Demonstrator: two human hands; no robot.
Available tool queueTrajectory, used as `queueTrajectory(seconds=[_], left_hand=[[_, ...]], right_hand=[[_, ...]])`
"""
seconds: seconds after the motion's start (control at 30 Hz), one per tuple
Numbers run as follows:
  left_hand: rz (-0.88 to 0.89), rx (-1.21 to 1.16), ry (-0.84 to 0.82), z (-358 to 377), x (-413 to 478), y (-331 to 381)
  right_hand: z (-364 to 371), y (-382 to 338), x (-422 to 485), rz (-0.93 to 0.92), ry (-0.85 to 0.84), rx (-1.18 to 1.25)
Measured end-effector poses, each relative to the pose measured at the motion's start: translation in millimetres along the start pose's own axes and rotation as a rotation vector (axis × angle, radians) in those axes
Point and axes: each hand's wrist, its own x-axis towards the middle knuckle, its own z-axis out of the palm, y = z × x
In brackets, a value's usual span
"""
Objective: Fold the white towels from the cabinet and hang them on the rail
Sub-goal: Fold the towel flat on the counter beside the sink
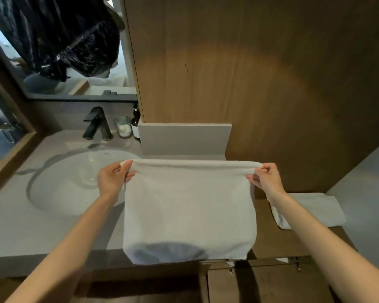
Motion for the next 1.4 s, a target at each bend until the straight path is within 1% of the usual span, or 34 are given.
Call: queueTrajectory(seconds=[0.17, 0.27, 0.5, 0.63, 0.73, 0.83, 0.93, 1.0, 1.1, 1.17, 1.23, 1.33, 1.4], left_hand=[[-0.075, -0.047, -0.042, 16.8, 37.2, -6.3], [-0.089, -0.058, -0.046, 24.7, 56.5, -11.8], [-0.144, -0.01, 0.008, 35.3, 105.8, -29.9], [-0.175, -0.039, 0.004, 47.8, 127.1, -33.2], [-0.168, -0.03, 0.0, 53.6, 136.9, -30.1], [-0.12, 0.0, -0.017, 50.6, 128.6, -24.9], [-0.081, -0.036, 0.011, 41.5, 103.3, -20.8], [-0.097, -0.056, 0.045, 34.0, 83.7, -22.8], [-0.177, -0.059, 0.068, 21.8, 57.4, -36.6], [-0.241, -0.019, 0.093, 13.8, 44.1, -48.4], [-0.269, 0.067, 0.115, 7.7, 31.5, -58.3], [-0.24, 0.191, 0.089, 1.5, 14.2, -67.8], [-0.229, 0.278, 0.048, -2.9, 9.5, -73.5]], right_hand=[[19.3, -5.4, 25.7, 0.013, 0.021, 0.022], [33.0, -3.2, 44.3, 0.019, 0.021, 0.025], [67.5, 8.2, 95.6, 0.078, -0.004, 0.004], [80.9, 7.3, 120.6, 0.082, -0.001, 0.042], [84.4, 5.6, 131.6, 0.075, -0.016, 0.026], [81.5, 9.7, 133.8, 0.075, -0.031, 0.035], [74.7, 17.5, 123.7, 0.055, -0.034, 0.059], [68.7, 25.3, 113.0, 0.067, -0.011, 0.104], [59.8, 45.8, 96.4, 0.141, 0.03, 0.135], [55.1, 60.3, 84.4, 0.152, 0.045, 0.065], [51.1, 69.4, 69.3, 0.115, 0.024, -0.015], [46.6, 84.4, 56.0, 0.076, -0.035, -0.092], [44.3, 93.4, 53.9, 0.06, -0.035, -0.202]])
